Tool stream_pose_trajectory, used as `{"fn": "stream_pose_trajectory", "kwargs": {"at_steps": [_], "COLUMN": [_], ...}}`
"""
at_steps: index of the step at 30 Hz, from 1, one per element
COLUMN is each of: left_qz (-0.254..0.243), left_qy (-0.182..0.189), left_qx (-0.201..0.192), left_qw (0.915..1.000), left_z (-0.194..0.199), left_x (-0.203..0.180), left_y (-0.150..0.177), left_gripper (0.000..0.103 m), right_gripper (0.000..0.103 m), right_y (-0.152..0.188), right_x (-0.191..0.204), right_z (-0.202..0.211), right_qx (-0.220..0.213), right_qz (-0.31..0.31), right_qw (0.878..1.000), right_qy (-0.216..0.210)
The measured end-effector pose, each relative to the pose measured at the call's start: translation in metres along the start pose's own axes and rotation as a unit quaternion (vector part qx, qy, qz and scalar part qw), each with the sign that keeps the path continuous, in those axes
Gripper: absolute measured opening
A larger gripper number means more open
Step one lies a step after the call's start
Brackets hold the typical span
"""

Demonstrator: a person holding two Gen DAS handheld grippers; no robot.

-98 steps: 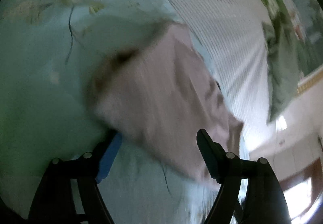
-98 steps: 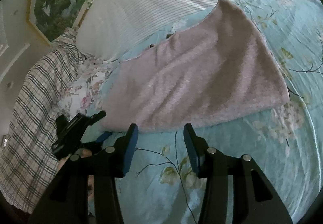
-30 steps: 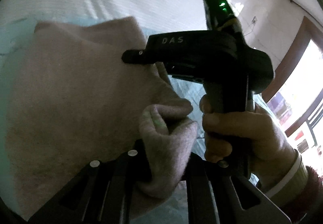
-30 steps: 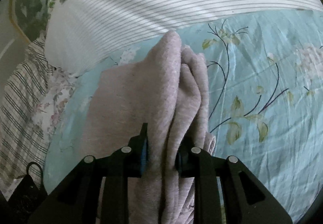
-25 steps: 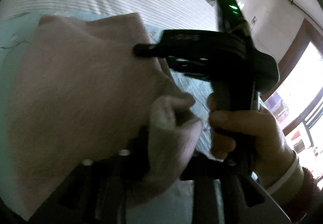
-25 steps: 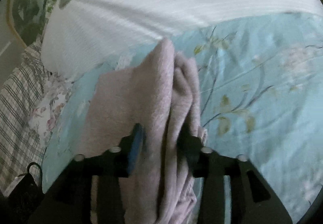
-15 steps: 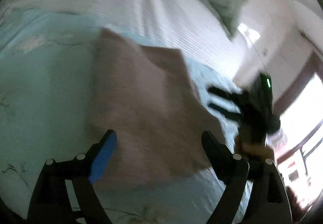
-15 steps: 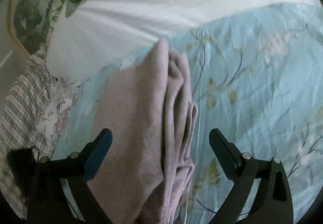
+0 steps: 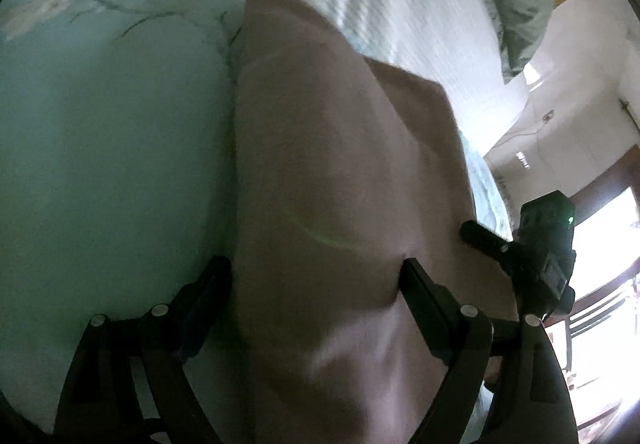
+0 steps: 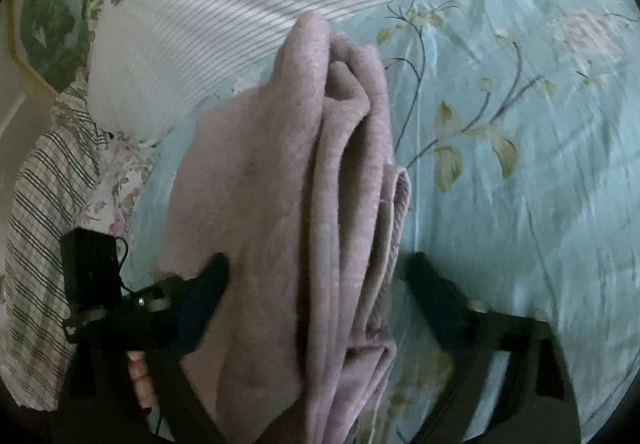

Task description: Fold small clothes

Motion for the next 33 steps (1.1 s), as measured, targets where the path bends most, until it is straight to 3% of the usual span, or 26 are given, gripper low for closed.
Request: {"fn": "stream_pose_trajectory", "kwargs": {"at_steps": [2,4,6,10,14,20,25,27,29,33], "left_qz": [0.002,0.007,0.001,-0.015,-0.005,0.010,0.050,0.076,0.093,0.093], "left_qy": [-0.001,0.010,0.023,0.020,0.008,-0.057,-0.097,-0.116,-0.111,-0.118], "left_qx": [0.008,0.006,-0.006,-0.038,-0.080,-0.126,-0.117,-0.106,-0.111,-0.113], "left_qw": [1.0000,0.9999,0.9997,0.9990,0.9968,0.9904,0.9872,0.9846,0.9832,0.9822], "left_z": [-0.010,-0.010,0.007,0.065,0.141,0.221,0.240,0.236,0.235,0.236], "left_x": [0.002,0.006,-0.002,-0.011,0.007,0.047,0.099,0.121,0.132,0.132], "left_y": [-0.009,-0.014,-0.012,0.010,0.046,0.084,0.125,0.141,0.149,0.149], "left_gripper": [0.053,0.041,0.038,0.037,0.037,0.037,0.039,0.045,0.056,0.062], "right_gripper": [0.045,0.037,0.035,0.035,0.035,0.035,0.036,0.041,0.049,0.056], "right_y": [0.001,0.001,0.004,0.022,0.055,0.106,0.136,0.141,0.143,0.139], "right_x": [-0.004,0.003,0.026,0.078,0.129,0.199,0.206,0.201,0.193,0.192], "right_z": [-0.010,-0.008,0.002,0.012,0.002,-0.047,-0.088,-0.093,-0.092,-0.079], "right_qx": [0.018,0.015,0.003,-0.005,0.006,0.044,0.080,0.079,0.080,0.074], "right_qz": [-0.021,-0.021,-0.001,0.021,0.043,0.082,0.086,0.082,0.074,0.076], "right_qw": [0.999,1.000,1.000,0.998,0.994,0.985,0.984,0.985,0.987,0.990], "right_qy": [-0.015,-0.007,-0.008,-0.051,-0.104,-0.148,-0.135,-0.128,-0.119,-0.096]}}
Point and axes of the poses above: each gripper's, at about its wrist camera, not at the fingertips, and z roughly against the way its jaws point, x to its left, y to its underside, the point moved 6 cm from there along -z, roughly the way its jaws point
